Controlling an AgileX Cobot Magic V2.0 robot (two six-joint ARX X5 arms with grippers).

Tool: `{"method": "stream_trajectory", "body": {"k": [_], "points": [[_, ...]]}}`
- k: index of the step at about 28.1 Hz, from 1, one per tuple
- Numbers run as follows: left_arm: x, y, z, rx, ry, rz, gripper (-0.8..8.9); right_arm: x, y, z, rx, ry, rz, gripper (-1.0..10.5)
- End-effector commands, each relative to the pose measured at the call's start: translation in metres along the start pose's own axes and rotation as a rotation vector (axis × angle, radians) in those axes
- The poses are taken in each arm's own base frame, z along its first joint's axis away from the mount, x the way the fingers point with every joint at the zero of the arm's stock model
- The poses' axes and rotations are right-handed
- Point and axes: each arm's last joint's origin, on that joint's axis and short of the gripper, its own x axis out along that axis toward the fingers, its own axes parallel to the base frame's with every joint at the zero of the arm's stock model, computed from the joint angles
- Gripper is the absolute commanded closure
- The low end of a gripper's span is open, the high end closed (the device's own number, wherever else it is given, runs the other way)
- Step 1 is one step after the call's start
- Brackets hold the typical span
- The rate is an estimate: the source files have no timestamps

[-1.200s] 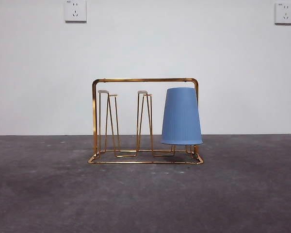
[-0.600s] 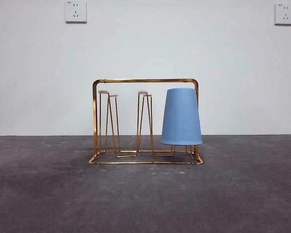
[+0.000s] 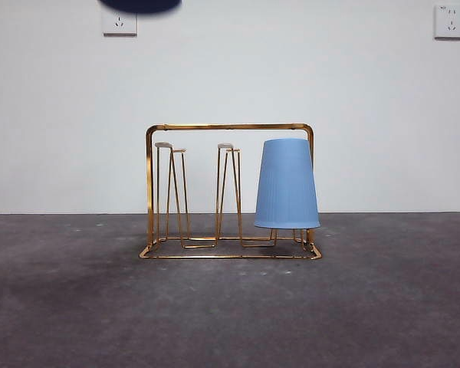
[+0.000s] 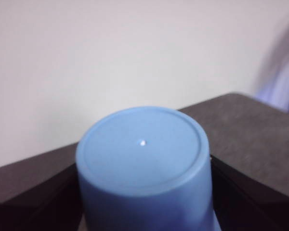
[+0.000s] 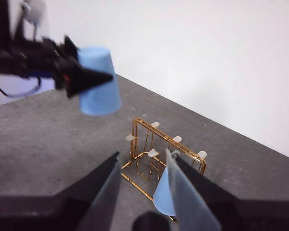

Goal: Pick up cup 1,put cup 1 in the cup rack,pick up cup 2,put cup 2 in the cup rack

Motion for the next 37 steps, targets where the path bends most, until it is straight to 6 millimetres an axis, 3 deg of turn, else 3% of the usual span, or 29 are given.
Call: {"method": "stream_trajectory", "body": {"k": [1, 17, 37], "points": [[0.012, 0.001, -0.016, 0.018, -0.006, 0.018, 8.2, 0.002, 0.0, -0.003, 0.013, 0.02, -0.002, 7.8], [0.075, 0.01, -0.058, 0.045, 0.061, 0.066, 8.2, 0.001, 0.001, -0.008, 0.047, 0.077, -0.014, 7.8], [0.113, 0.017, -0.095, 0.031, 0.138, 0.063, 8.2, 0.001, 0.0, -0.011, 0.058, 0.108, -0.031, 7.9]]}}
